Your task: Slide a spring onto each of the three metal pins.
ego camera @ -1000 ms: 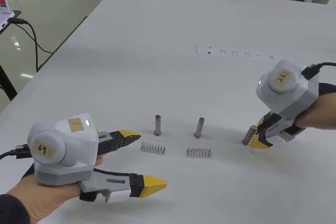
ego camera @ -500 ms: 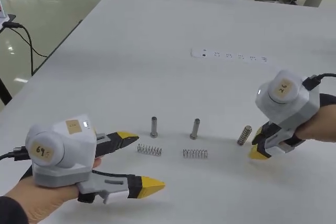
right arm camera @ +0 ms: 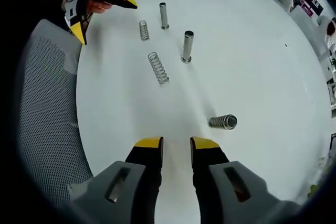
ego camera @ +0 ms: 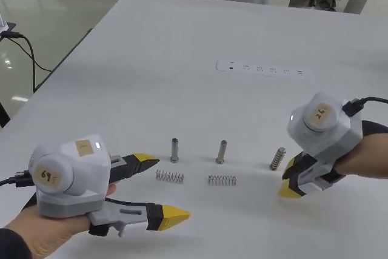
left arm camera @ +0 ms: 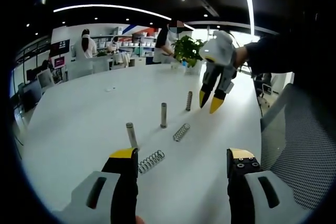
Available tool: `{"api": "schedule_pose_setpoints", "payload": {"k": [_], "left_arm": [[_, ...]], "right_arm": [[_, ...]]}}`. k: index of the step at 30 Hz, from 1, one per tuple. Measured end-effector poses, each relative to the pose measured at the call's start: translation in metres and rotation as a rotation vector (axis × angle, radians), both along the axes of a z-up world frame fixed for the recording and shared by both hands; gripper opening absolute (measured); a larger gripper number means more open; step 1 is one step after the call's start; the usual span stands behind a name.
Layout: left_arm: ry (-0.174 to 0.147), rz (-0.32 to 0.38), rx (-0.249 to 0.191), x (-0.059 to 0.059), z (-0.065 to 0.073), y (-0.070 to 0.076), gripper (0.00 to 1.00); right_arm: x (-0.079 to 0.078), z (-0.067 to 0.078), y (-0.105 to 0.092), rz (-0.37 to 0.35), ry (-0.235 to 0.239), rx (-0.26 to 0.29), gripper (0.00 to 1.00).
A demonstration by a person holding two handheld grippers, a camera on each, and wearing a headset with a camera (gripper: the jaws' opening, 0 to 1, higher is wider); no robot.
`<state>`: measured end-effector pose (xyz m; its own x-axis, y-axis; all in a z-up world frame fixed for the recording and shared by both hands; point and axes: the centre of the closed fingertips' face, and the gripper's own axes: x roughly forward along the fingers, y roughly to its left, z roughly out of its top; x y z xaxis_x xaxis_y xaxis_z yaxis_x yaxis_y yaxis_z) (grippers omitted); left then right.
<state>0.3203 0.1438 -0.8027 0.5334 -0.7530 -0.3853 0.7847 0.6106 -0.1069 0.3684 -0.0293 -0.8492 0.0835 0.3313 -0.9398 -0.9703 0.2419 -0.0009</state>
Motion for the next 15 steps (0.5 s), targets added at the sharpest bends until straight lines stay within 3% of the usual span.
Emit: {"api": "schedule_pose_setpoints", "payload": {"k": [15], "left_arm": [[-0.014,0.007,0.009,-0.003,0.005,0.001,0.67]], "right_arm": [[-0.007,0.011,0.037,0.055,-0.019,0.064,0.23]]}}
